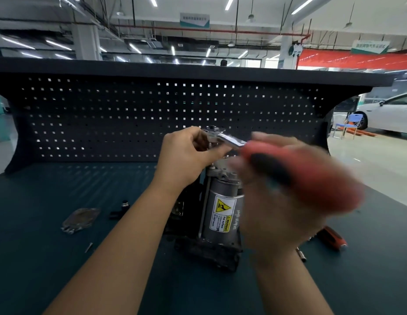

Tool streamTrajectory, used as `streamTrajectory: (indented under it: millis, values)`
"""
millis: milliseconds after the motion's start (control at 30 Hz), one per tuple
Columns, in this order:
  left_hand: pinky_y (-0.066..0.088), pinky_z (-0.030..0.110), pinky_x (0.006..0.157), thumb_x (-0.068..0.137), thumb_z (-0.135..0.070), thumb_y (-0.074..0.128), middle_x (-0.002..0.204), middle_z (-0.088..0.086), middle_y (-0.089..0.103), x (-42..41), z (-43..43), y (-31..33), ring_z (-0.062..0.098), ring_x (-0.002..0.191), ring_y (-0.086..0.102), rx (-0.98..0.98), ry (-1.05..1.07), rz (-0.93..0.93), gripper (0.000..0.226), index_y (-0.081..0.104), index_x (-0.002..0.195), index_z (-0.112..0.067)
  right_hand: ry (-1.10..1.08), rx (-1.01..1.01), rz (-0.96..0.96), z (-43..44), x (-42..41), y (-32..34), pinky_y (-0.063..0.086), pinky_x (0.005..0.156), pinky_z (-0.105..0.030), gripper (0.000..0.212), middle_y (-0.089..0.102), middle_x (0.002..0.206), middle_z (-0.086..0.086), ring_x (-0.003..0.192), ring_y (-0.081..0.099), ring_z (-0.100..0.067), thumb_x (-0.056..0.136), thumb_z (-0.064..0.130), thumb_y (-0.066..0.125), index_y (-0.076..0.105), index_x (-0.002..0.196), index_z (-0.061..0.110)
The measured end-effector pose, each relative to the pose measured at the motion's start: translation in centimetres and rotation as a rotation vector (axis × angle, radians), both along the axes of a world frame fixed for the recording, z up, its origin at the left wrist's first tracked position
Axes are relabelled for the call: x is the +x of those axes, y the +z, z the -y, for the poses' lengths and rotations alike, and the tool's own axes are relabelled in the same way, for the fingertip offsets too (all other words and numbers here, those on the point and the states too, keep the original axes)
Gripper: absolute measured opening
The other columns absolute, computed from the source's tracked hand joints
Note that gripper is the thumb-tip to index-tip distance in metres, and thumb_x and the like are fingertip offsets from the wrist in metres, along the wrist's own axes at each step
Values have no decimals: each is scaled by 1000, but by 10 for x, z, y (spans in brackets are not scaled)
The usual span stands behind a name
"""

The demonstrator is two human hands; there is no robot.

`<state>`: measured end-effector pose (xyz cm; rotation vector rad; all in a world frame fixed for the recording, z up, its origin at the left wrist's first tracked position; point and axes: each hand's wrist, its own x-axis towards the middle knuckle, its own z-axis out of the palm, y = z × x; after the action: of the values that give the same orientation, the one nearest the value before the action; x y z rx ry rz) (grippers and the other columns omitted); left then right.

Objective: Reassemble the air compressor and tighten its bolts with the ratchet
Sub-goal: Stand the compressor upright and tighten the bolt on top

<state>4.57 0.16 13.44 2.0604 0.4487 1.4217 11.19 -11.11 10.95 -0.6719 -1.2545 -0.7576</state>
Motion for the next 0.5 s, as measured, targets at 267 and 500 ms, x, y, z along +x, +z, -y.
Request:
streamTrajectory:
  millis: [267,500]
  values:
    - [52,18,54,71,-25,80,59,-9,69,4,-6,1,2,55,64,-62,-60,-31,22,65,69,-8,227,234,-358,-8,9,-4,51,84,-29,27,71,92,4,91,67,-13,77,7,76,64,97,22]
    - [53,17,69,66,-46,67,78,-5,75,-6,-11,4,9,78,72,-88,-264,-136,30,67,79,-19,1009,-251,-1314,-28,56,3,56,78,-27,17,73,77,2,80,69,-12,97,22,52,61,86,12]
